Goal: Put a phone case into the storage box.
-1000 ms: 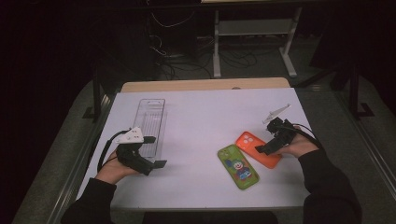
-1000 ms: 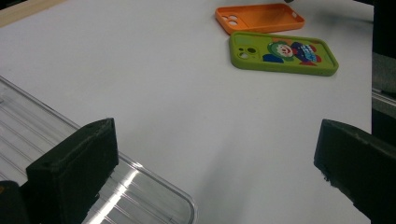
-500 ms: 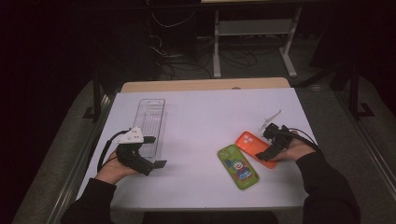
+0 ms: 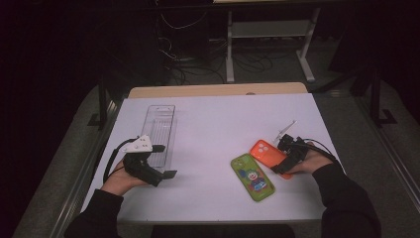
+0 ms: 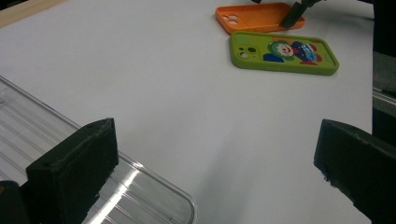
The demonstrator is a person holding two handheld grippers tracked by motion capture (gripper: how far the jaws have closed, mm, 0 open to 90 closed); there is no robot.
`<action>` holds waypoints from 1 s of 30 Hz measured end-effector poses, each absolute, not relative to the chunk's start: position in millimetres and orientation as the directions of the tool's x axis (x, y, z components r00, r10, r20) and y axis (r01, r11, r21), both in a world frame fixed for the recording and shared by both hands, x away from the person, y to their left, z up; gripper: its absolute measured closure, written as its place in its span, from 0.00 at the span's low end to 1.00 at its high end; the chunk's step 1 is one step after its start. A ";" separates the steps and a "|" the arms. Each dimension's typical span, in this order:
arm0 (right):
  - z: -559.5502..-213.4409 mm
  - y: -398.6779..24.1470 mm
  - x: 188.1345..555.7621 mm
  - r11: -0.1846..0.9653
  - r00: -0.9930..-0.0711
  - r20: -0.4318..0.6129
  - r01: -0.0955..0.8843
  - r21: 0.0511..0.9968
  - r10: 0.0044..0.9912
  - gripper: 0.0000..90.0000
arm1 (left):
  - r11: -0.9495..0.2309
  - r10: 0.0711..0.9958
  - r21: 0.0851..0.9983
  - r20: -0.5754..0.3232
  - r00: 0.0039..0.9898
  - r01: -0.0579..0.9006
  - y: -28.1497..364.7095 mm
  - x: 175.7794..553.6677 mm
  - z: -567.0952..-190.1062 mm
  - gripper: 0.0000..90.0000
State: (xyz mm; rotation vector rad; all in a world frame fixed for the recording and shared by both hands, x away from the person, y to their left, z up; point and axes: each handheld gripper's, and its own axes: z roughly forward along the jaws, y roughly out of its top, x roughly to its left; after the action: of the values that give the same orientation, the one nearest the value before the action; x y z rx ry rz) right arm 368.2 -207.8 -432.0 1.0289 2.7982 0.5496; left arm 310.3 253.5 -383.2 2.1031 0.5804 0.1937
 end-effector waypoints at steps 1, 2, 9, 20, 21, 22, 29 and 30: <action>-432.3 -207.3 368.3 0.707 -0.767 0.021 0.601 0.372 0.641 0.05 | -0.469 0.474 0.819 -0.083 0.877 0.331 253.4 310.3 -383.2 0.00; -432.6 -206.5 368.3 0.708 -0.768 0.021 0.600 0.372 0.640 0.05 | -0.467 0.476 0.819 -0.084 0.876 0.333 253.4 310.1 -383.2 0.00; -434.7 -204.8 368.8 0.706 -0.770 0.035 0.602 0.374 0.637 0.11 | -0.465 0.476 0.820 -0.085 0.875 0.333 253.3 310.4 -383.3 0.00; -434.8 -203.6 367.8 0.712 -0.771 0.022 0.598 0.368 0.636 0.15 | -0.467 0.473 0.821 -0.083 0.877 0.329 251.4 310.7 -383.8 0.00; -434.8 -203.6 367.8 0.712 -0.771 0.022 0.598 0.368 0.636 0.15 | -0.467 0.474 0.820 -0.083 0.877 0.330 251.1 310.5 -383.9 0.00; -435.0 -203.8 367.4 0.710 -0.770 0.019 0.598 0.372 0.638 0.16 | -0.470 0.472 0.820 -0.079 0.878 0.327 251.2 310.8 -384.0 0.00; -434.6 -205.4 367.5 0.703 -0.766 0.027 0.603 0.378 0.642 0.17 | -0.469 0.473 0.819 -0.083 0.877 0.330 251.5 310.8 -383.6 0.00; -434.5 -205.8 367.6 0.703 -0.767 0.027 0.602 0.379 0.642 0.17 | -0.469 0.472 0.820 -0.080 0.878 0.327 251.6 310.9 -383.4 0.00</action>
State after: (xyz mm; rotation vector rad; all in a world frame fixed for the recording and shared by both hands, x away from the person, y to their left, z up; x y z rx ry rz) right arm 367.6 -205.8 -434.5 1.0255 2.7994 0.5659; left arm 310.9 251.6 -383.4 2.1015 0.5764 0.1939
